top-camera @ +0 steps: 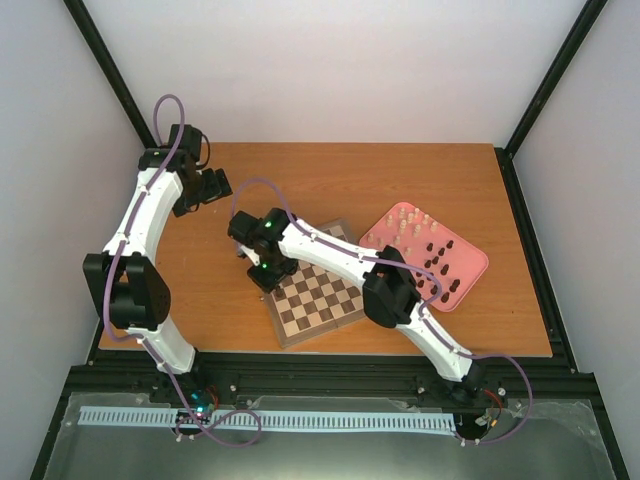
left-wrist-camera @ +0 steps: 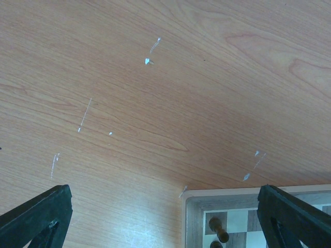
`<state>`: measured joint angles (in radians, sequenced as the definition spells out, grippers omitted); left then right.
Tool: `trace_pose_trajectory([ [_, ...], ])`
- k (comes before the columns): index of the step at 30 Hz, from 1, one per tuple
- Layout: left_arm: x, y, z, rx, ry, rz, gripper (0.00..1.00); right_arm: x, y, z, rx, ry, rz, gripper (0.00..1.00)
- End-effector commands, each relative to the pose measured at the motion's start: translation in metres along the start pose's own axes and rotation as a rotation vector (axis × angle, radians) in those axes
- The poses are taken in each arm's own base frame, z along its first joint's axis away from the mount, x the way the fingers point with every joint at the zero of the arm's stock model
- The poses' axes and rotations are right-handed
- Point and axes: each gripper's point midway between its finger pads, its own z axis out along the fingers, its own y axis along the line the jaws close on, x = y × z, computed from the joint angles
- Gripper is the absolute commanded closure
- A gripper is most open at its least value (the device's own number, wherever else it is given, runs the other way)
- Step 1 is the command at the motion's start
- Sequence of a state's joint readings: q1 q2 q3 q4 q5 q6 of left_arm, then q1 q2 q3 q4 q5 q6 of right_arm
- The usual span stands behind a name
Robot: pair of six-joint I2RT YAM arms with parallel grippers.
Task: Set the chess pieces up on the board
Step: Move the chess piece to the chessboard.
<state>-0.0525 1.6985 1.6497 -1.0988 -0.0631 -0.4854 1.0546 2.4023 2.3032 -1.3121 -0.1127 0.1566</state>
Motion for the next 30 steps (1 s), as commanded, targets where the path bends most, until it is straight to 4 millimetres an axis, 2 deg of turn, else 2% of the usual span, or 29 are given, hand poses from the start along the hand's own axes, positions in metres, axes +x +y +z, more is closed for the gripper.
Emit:
trace_pose_trajectory([
  [1, -0.004, -0.004, -0.014, 0.024, -0.037, 0.012, 0.0, 0.002, 0.001, 0.01, 0.015, 0.02, -0.016, 0.55],
  [8, -0.005, -0.004, -0.015, 0.027, -0.038, 0.013, 0.0, -0.006, -0.01, 0.01, 0.078, -0.001, -0.002, 0.57],
  [17, -0.005, -0.003, -0.013, 0.023, -0.034, 0.013, 0.0, -0.008, -0.012, 0.012, 0.057, 0.001, -0.007, 0.73],
  [27, -0.004, -0.006, -0.009, 0.027, -0.022, 0.014, 0.0, -0.007, -0.014, 0.018, 0.038, 0.014, -0.001, 0.72],
  [30, -0.004, -0.006, -0.007, 0.024, -0.02, 0.015, 0.0, -0.006, -0.017, 0.02, 0.038, 0.022, 0.006, 0.76],
])
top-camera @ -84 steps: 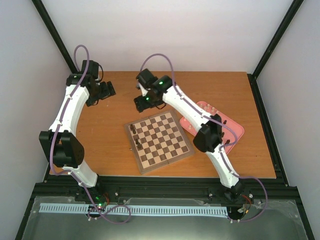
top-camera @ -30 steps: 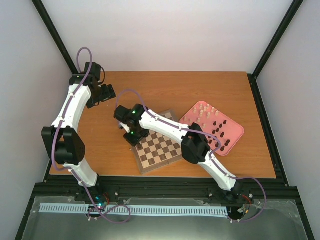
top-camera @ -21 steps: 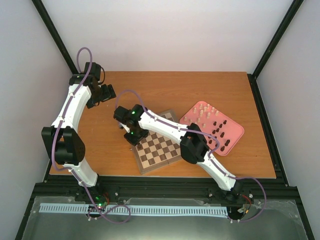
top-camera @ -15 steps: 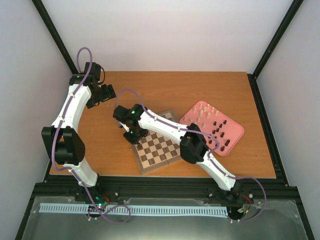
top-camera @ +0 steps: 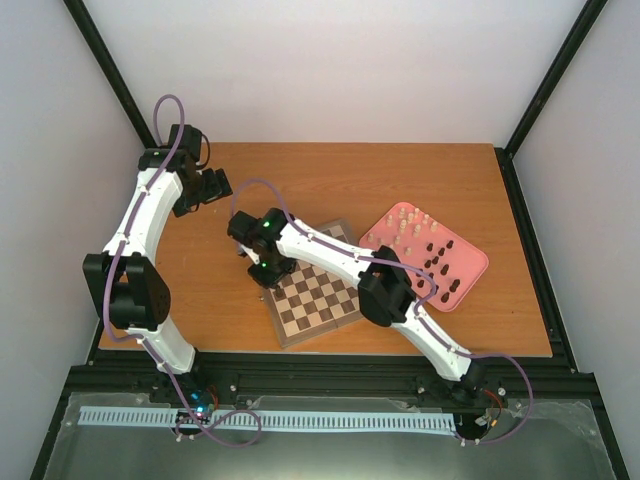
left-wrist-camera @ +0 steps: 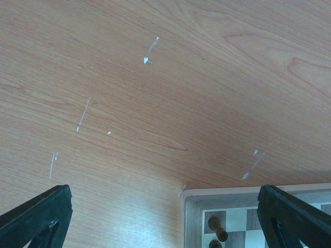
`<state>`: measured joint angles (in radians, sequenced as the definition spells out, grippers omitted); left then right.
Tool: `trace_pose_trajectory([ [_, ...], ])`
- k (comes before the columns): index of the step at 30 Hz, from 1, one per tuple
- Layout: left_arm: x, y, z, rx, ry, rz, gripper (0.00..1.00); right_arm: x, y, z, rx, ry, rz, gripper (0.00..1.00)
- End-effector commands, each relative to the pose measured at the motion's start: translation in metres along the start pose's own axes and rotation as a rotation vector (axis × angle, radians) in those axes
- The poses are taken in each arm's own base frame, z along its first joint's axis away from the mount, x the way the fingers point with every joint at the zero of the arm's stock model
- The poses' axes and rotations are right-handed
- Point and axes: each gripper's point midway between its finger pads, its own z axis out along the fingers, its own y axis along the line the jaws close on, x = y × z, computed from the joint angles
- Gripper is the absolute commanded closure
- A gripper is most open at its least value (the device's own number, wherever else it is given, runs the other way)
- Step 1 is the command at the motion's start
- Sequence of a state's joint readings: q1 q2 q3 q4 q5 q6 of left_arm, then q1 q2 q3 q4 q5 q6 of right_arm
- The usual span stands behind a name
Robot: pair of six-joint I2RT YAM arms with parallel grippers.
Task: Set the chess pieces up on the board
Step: Move the chess piece to the chessboard.
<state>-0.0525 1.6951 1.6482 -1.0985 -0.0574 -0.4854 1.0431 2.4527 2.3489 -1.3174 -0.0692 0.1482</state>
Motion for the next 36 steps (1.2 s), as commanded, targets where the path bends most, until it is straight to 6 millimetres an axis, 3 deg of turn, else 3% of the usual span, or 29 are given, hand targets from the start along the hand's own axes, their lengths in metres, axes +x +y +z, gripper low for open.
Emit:
trace_pose_trajectory([
  [1, -0.005, -0.005, -0.007, 0.018, -0.02, 0.015, 0.0, 0.0, -0.003, 0.009, -0.007, 0.02, 0.004, 0.78],
  [9, -0.004, -0.004, -0.005, 0.012, -0.018, 0.017, 0.0, -0.002, -0.008, 0.006, 0.007, 0.008, 0.012, 0.86],
  [21, -0.006, -0.003, -0.006, 0.006, -0.022, 0.019, 0.0, -0.017, -0.018, -0.009, 0.064, -0.06, 0.026, 0.87],
  [36, -0.008, -0.003, -0.003, -0.001, -0.019, 0.021, 0.0, -0.025, -0.029, 0.001, 0.049, -0.062, 0.061, 0.87],
])
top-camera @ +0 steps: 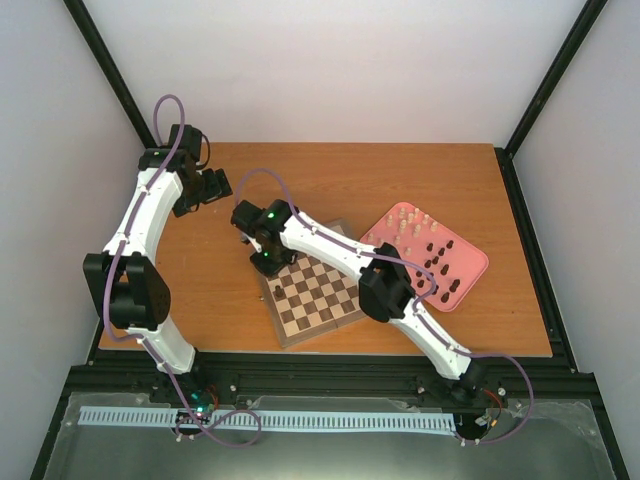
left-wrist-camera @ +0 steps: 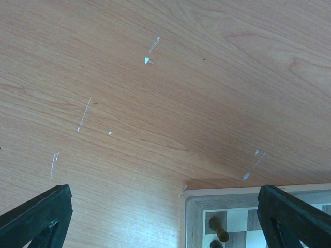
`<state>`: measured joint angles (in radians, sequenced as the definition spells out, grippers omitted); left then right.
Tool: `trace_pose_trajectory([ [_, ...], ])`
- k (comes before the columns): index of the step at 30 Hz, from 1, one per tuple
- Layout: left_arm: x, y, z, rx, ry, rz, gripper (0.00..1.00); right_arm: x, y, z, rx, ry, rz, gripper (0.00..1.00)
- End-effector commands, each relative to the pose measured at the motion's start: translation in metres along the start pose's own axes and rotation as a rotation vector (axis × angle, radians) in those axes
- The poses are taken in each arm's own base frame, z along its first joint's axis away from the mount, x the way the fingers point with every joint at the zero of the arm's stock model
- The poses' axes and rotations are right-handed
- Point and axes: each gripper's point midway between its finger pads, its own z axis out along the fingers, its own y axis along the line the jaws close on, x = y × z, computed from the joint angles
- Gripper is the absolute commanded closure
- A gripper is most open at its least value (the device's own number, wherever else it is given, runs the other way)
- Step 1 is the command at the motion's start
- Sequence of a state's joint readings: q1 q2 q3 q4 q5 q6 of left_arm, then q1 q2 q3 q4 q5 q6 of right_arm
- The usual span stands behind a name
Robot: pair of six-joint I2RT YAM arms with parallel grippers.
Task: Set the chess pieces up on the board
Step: Move the chess piece to the chessboard.
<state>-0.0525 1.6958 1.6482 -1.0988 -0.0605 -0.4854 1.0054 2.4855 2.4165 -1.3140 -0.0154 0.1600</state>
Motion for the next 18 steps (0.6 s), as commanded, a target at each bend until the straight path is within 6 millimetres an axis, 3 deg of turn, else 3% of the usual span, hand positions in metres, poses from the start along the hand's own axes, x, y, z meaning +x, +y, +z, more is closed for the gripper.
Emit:
trace_pose_trajectory([
  [1, -0.0078, -0.0036, -0.0031, 0.001, -0.018, 0.021, 0.0, -0.0076, -0.0012, 0.0051, -0.009, -0.014, 0.013, 0.87],
  [18, -0.0076, -0.0048, -0.0022, 0.005, -0.015, 0.02, 0.0, -0.0099, 0.0017, 0.0119, -0.037, -0.011, 0.012, 0.87],
])
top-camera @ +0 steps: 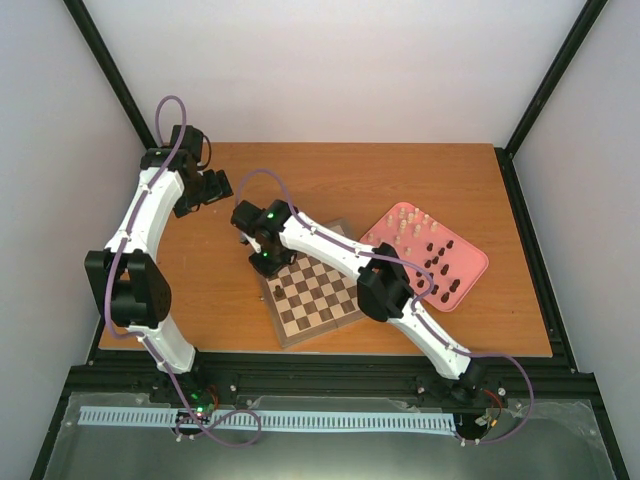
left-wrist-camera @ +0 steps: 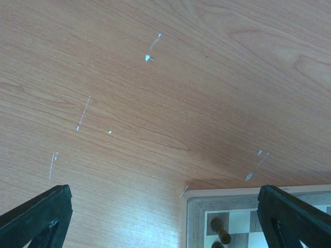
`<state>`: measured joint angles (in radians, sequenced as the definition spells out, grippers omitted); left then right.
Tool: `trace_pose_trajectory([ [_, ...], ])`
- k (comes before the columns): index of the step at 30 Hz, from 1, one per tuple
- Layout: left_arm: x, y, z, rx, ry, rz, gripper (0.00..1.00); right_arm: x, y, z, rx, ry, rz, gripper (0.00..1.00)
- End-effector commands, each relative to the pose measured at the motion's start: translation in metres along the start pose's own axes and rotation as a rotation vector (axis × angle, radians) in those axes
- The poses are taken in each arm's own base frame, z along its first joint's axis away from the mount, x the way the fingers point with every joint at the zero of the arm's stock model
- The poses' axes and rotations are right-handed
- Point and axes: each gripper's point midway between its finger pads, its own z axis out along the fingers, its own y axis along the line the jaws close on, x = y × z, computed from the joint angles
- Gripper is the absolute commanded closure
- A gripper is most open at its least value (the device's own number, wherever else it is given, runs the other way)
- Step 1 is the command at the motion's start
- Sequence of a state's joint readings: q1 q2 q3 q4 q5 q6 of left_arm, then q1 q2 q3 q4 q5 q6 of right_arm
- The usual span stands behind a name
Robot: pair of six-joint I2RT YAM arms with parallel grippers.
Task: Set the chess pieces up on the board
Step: Move the chess piece to the chessboard.
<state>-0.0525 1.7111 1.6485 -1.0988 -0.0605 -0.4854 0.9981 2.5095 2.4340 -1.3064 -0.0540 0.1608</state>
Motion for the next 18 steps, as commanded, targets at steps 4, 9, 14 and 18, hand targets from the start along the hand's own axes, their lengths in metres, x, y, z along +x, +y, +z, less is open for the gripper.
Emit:
trace_pose_trajectory([
  [4, -0.0082, -0.0049, -0.0082, 0.013, -0.028, 0.019, 0.0, -0.0061, -0.0003, 0.008, -0.008, -0.007, 0.004, 0.86],
  [9, -0.0076, -0.0054, -0.0075, 0.016, -0.025, 0.019, 0.0, -0.0047, -0.0006, 0.0111, -0.011, 0.002, 0.006, 0.86],
  [14, -0.0074, -0.0061, -0.0074, 0.021, -0.024, 0.019, 0.0, -0.0048, -0.002, 0.0097, -0.001, 0.0, 0.009, 0.84],
  [18, -0.0072, -0.0061, -0.0076, 0.021, -0.024, 0.019, 0.0, -0.0044, -0.0018, 0.0097, -0.003, 0.002, 0.007, 0.78],
])
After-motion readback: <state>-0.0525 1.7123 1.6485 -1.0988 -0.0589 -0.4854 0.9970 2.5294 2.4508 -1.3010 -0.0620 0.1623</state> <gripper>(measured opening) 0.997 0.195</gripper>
